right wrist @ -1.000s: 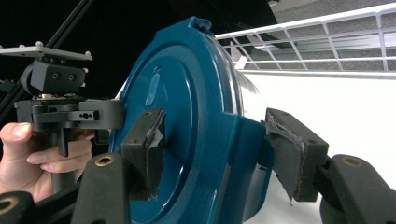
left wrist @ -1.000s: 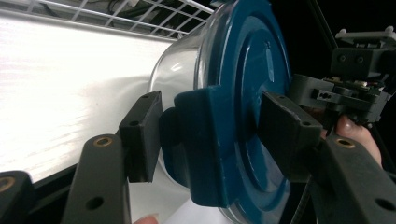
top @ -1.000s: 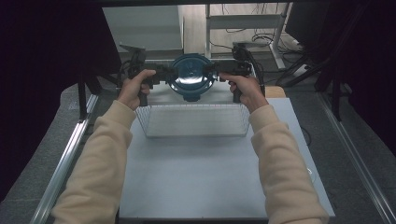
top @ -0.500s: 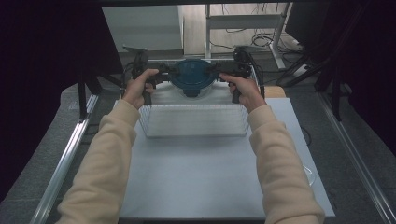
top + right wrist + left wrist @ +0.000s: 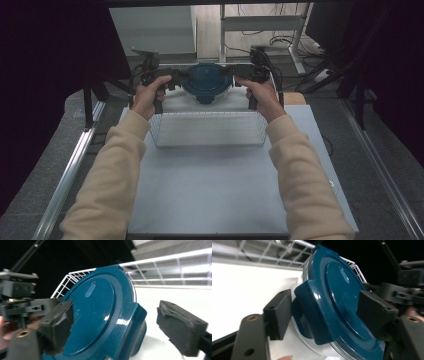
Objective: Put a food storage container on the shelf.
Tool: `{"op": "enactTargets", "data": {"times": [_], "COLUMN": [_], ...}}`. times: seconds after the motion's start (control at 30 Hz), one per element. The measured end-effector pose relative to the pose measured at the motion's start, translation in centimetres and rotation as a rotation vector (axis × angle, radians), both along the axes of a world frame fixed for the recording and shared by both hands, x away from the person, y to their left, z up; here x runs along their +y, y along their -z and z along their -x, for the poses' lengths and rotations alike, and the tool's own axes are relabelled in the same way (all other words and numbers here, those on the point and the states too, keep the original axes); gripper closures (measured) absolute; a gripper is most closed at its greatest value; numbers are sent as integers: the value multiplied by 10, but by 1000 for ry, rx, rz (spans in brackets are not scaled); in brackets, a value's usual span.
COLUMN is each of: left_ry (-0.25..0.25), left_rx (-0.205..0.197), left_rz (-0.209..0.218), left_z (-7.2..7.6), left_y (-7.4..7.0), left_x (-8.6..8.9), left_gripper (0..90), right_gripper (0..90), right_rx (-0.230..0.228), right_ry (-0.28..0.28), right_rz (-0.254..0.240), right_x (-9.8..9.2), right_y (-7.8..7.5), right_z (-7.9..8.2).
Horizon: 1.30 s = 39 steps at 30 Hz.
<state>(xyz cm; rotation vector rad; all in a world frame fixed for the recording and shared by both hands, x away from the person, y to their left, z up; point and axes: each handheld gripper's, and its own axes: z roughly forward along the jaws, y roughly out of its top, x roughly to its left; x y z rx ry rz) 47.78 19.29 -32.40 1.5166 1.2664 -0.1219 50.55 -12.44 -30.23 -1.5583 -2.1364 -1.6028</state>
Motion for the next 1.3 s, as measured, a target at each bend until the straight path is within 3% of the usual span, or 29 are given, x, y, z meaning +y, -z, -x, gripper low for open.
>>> {"op": "enactTargets", "data": {"times": [0.1, 0.27, 0.33, 0.5, 0.63, 0.73, 0.83, 0.9, 1.03, 1.17, 1.3], "left_ry": [-13, -32, -16, 24, 57, 65, 76, 73, 75, 92, 100], "left_rx": [-67, -180, -216, -239, -267, -275, -253, -245, -237, -214, -184], "left_rz": [-44, -186, -238, -250, -266, -276, -271, -301, -306, -330, -321], "left_z": [12, 41, 56, 87, 120, 138, 150, 158, 170, 179, 183], "left_y": [-9, -25, -27, -19, -2, 13, 32, 46, 65, 84, 98], "left_x": [1, 2, 2, 5, 9, 12, 14, 14, 12, 8, 7], "left_gripper": [254, 235, 240, 241, 240, 239, 236, 236, 238, 239, 242], "right_gripper": [107, 109, 115, 134, 145, 155, 179, 199, 207, 218, 244], "right_rx": [-61, -149, -169, -177, -182, -203, -208, -208, -212, -203, -193], "right_ry": [-8, -24, -31, -57, -76, -83, -101, -129, -125, -114, -121], "right_rz": [55, 183, 196, 196, 203, 227, 239, 254, 309, 322, 318], "right_x": [-1, -4, -7, -20, -29, -36, -44, -51, -63, -79, -91], "right_y": [-9, -20, -21, -19, -11, -2, 11, 24, 47, 69, 85], "right_z": [11, 35, 44, 73, 102, 122, 141, 151, 166, 179, 190]}}
